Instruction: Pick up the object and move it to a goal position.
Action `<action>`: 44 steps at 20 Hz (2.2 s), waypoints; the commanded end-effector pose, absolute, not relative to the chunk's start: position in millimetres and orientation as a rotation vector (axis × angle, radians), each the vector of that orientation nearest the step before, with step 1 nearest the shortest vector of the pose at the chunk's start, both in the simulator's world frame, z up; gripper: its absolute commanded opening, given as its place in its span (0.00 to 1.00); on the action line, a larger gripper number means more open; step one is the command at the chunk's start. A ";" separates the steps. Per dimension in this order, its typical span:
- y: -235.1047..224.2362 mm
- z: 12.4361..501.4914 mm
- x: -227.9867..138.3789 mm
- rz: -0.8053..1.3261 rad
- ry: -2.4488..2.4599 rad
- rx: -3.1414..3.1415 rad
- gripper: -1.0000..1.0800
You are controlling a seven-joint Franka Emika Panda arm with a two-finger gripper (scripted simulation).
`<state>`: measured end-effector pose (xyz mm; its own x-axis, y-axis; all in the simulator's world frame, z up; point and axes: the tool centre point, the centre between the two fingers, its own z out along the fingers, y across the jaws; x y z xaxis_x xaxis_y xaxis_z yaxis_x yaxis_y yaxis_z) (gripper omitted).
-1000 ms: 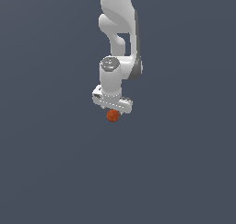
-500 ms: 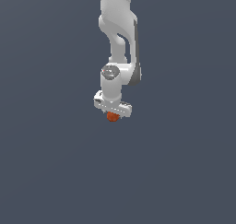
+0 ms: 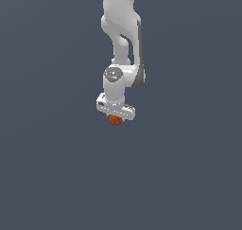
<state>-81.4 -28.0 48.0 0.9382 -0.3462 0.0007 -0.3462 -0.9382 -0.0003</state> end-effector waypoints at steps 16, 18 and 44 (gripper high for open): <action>-8.5 106.5 -64.9 -0.001 0.553 -3.092 0.00; -3.3 122.7 -60.3 -0.001 0.554 -3.093 0.00; 76.0 359.1 11.4 -0.001 0.556 -3.094 0.00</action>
